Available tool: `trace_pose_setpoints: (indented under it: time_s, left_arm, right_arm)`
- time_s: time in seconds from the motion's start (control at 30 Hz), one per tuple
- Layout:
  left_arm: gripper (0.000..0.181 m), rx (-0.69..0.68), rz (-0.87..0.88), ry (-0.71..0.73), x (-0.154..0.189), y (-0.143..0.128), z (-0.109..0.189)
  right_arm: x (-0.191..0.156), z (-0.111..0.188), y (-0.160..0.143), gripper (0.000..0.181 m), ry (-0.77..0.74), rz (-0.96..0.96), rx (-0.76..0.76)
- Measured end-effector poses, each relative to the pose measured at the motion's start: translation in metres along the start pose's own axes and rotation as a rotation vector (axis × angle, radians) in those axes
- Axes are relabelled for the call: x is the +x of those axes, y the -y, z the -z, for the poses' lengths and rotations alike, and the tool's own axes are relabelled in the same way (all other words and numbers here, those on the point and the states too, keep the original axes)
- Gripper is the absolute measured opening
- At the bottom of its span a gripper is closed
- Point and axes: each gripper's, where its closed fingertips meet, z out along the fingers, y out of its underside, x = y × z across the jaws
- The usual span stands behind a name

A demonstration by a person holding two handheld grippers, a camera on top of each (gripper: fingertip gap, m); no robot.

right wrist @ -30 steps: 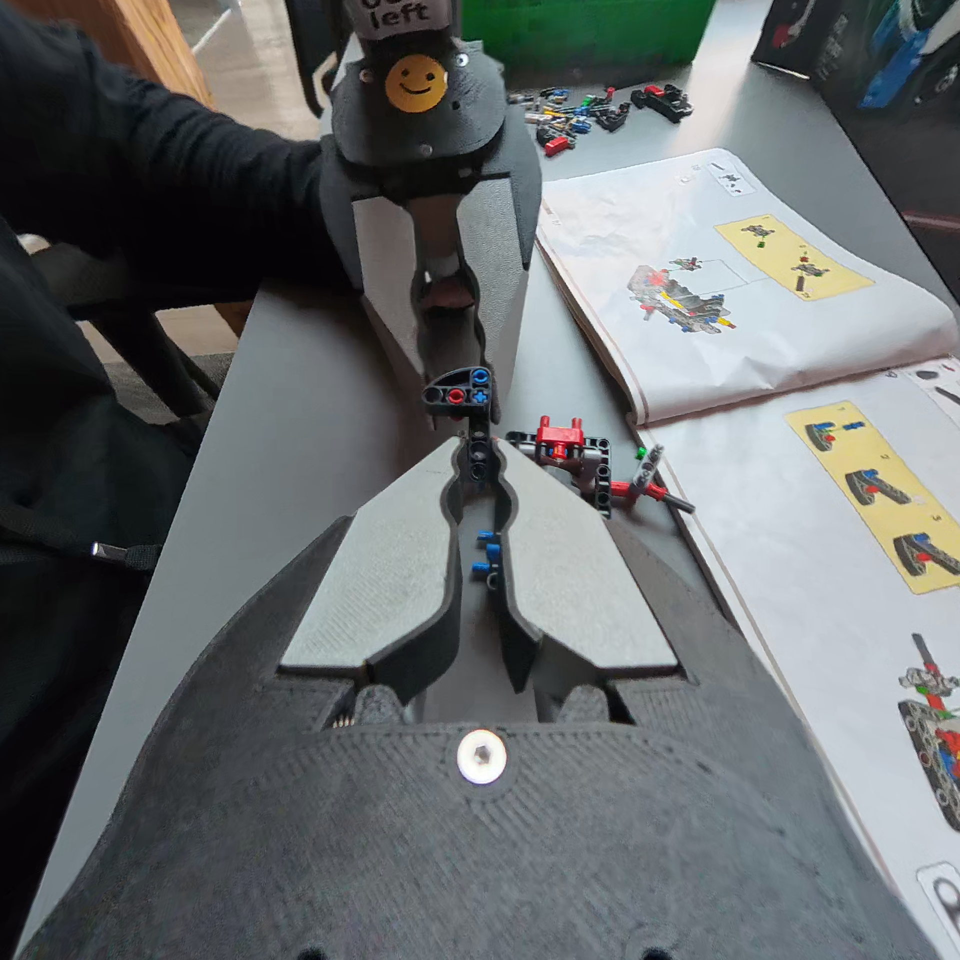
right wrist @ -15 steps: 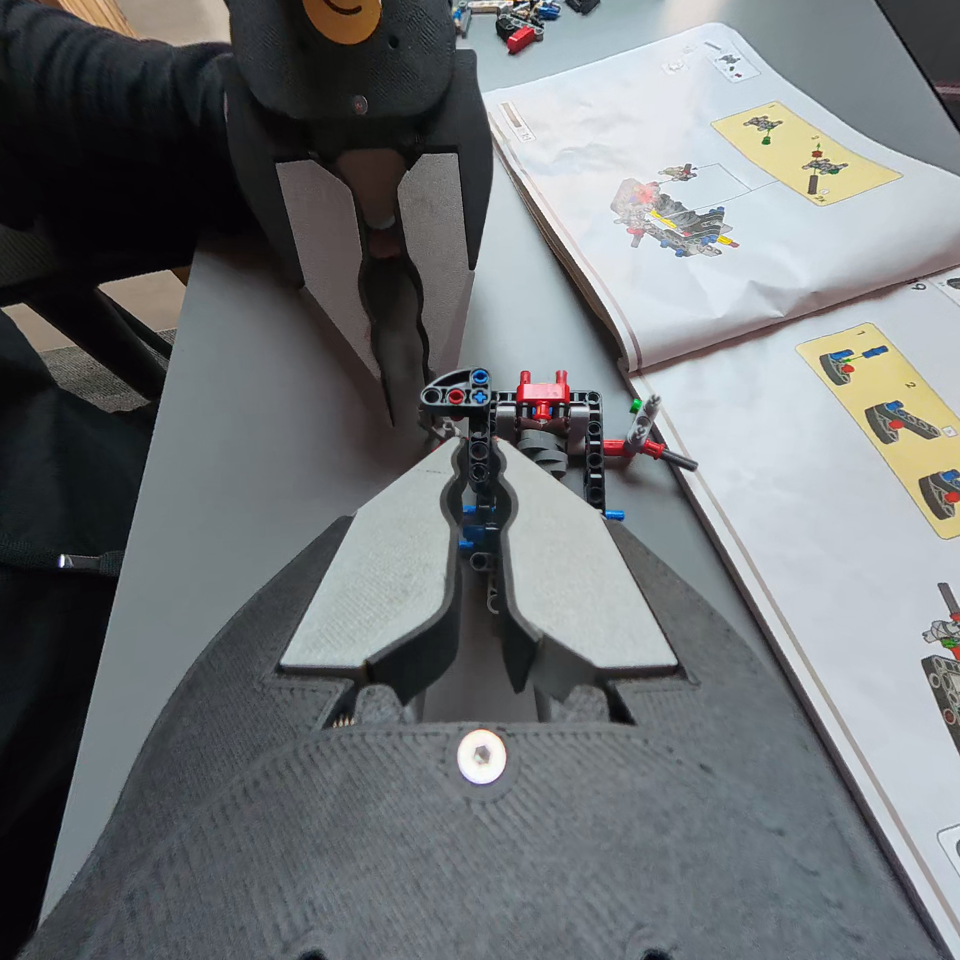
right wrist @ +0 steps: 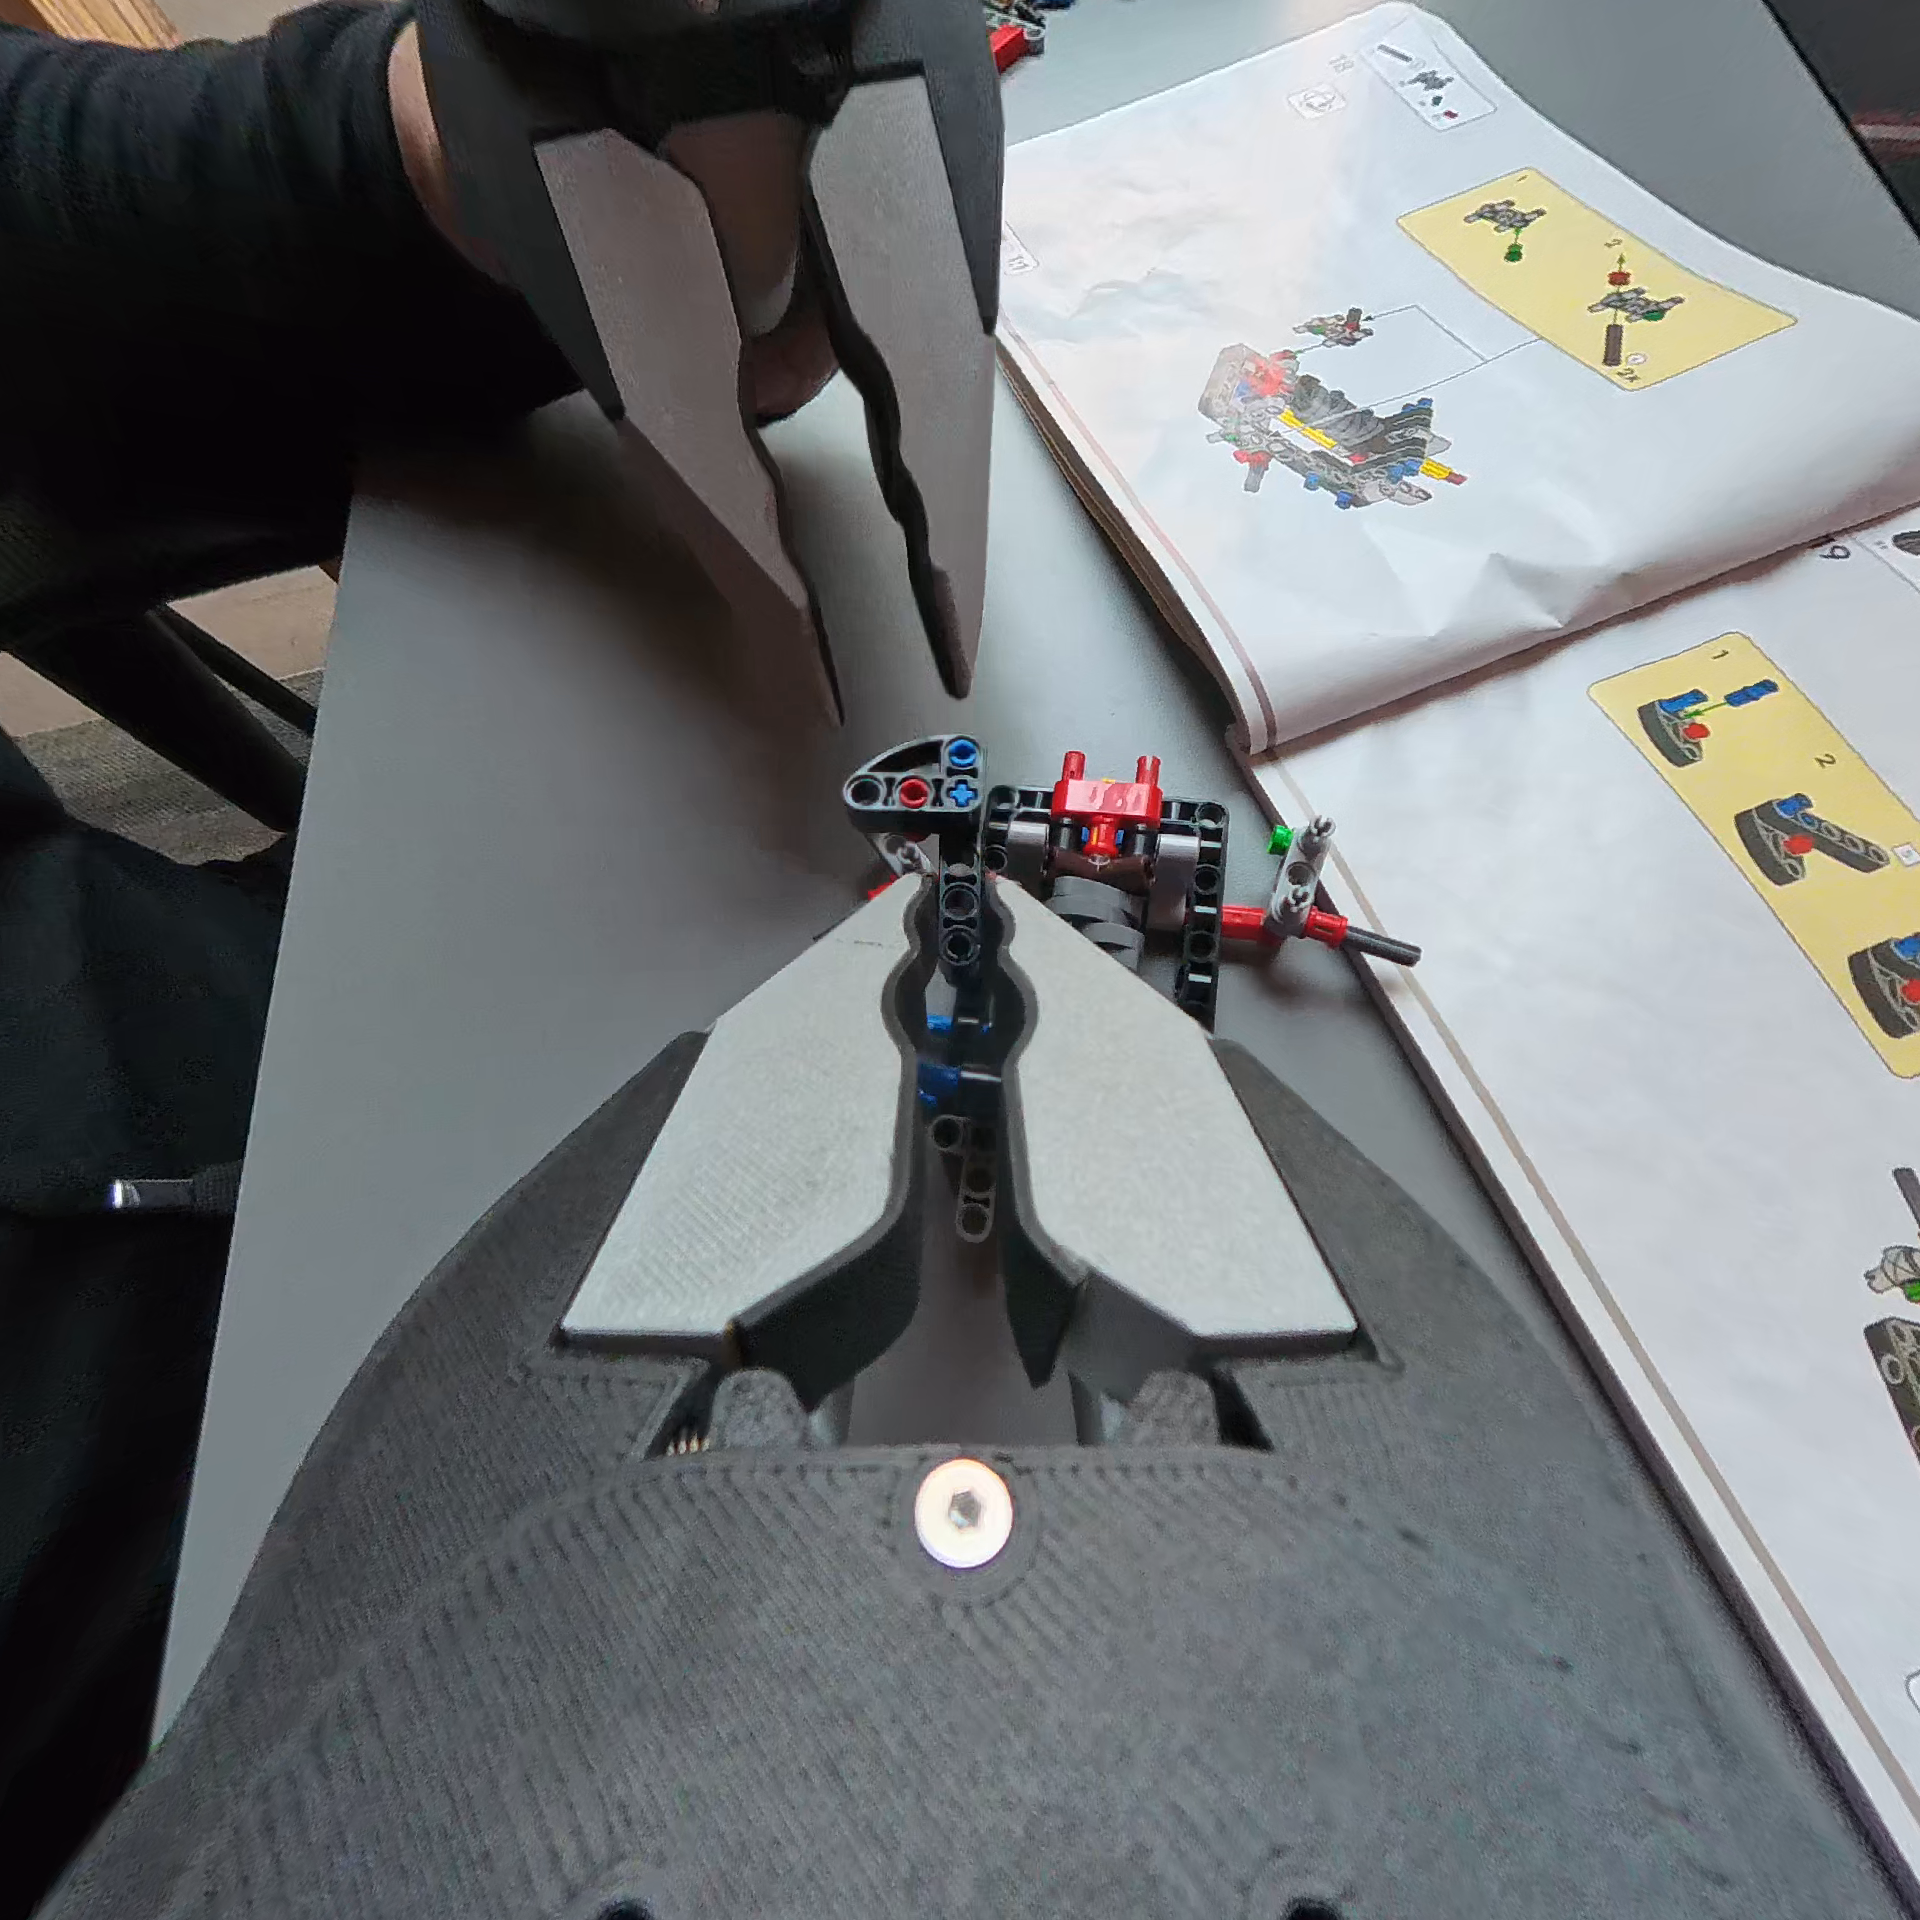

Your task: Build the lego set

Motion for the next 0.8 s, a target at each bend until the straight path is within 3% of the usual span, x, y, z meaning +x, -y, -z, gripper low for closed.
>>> trace_pose_setpoints:
  time_s: [0.13, 0.27, 0.4, 0.57, 0.7, 0.8]
  left_arm:
    - [0.022, 0.092, 0.035, -0.040, -0.001, 0.025, 0.003]
    - [0.013, -0.006, -0.036, -0.039, -0.008, 0.018, -0.008]
    - [0.007, -0.051, -0.081, -0.061, -0.010, 0.017, -0.014]
    - [0.013, 0.016, -0.121, -0.085, -0.011, 0.032, -0.008]
    - [0.000, -0.027, -0.118, -0.175, -0.005, 0.026, -0.012]
    - [0.009, -0.043, -0.089, -0.197, -0.006, 0.023, -0.012]
  right_arm:
    - [0.001, -0.004, 0.000, 0.004, 0.002, -0.036, -0.042]
    - [0.006, -0.003, 0.002, 0.004, -0.040, -0.028, -0.067]
    - [0.003, -0.004, 0.003, 0.004, 0.026, -0.114, -0.068]
    - [0.001, -0.005, 0.000, 0.004, 0.106, -0.221, -0.084]
    - [0.003, -0.007, -0.005, 0.004, 0.126, -0.240, -0.128]
    - [0.001, -0.009, -0.004, 0.004, 0.150, -0.269, -0.125]
